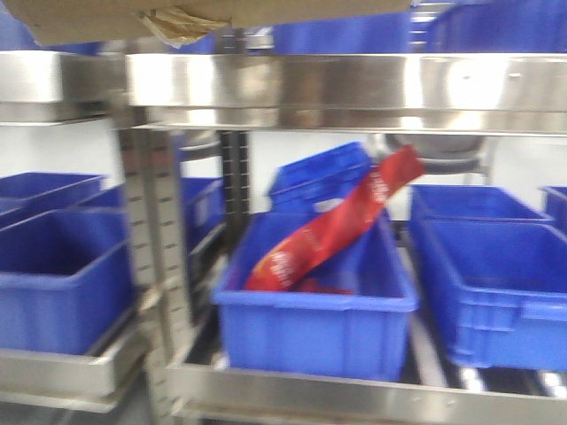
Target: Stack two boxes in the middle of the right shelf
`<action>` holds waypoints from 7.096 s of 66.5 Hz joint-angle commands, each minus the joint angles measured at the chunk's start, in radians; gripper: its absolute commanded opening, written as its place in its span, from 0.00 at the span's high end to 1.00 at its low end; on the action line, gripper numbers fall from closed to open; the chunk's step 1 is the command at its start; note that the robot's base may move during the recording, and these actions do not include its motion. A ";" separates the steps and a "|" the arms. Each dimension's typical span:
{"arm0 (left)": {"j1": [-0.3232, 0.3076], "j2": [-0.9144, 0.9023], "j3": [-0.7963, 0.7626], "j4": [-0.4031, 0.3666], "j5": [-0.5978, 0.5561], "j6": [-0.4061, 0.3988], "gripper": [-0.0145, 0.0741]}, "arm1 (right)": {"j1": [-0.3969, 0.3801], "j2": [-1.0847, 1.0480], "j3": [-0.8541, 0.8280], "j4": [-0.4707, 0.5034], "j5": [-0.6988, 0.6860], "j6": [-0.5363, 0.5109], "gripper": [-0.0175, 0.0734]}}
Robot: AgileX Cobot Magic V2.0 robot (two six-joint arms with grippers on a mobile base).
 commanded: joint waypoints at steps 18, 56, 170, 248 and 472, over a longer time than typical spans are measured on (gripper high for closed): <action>0.000 -0.007 -0.008 -0.005 -0.021 0.000 0.96 | 0.005 -0.018 -0.011 -0.001 -0.164 0.011 0.99; 0.000 -0.007 -0.008 -0.005 -0.021 0.000 0.96 | 0.005 -0.018 -0.011 -0.001 -0.164 0.011 0.99; 0.069 0.042 -0.008 -0.162 -0.087 0.066 0.96 | 0.005 0.016 -0.009 0.129 0.231 0.011 0.99; 0.228 0.080 -0.063 -0.411 -0.199 0.244 0.58 | 0.002 0.086 -0.091 0.126 0.264 -0.079 0.47; 0.370 -0.845 1.000 -0.482 -0.864 0.286 0.96 | -0.604 -1.321 1.504 0.586 -0.522 -0.717 0.99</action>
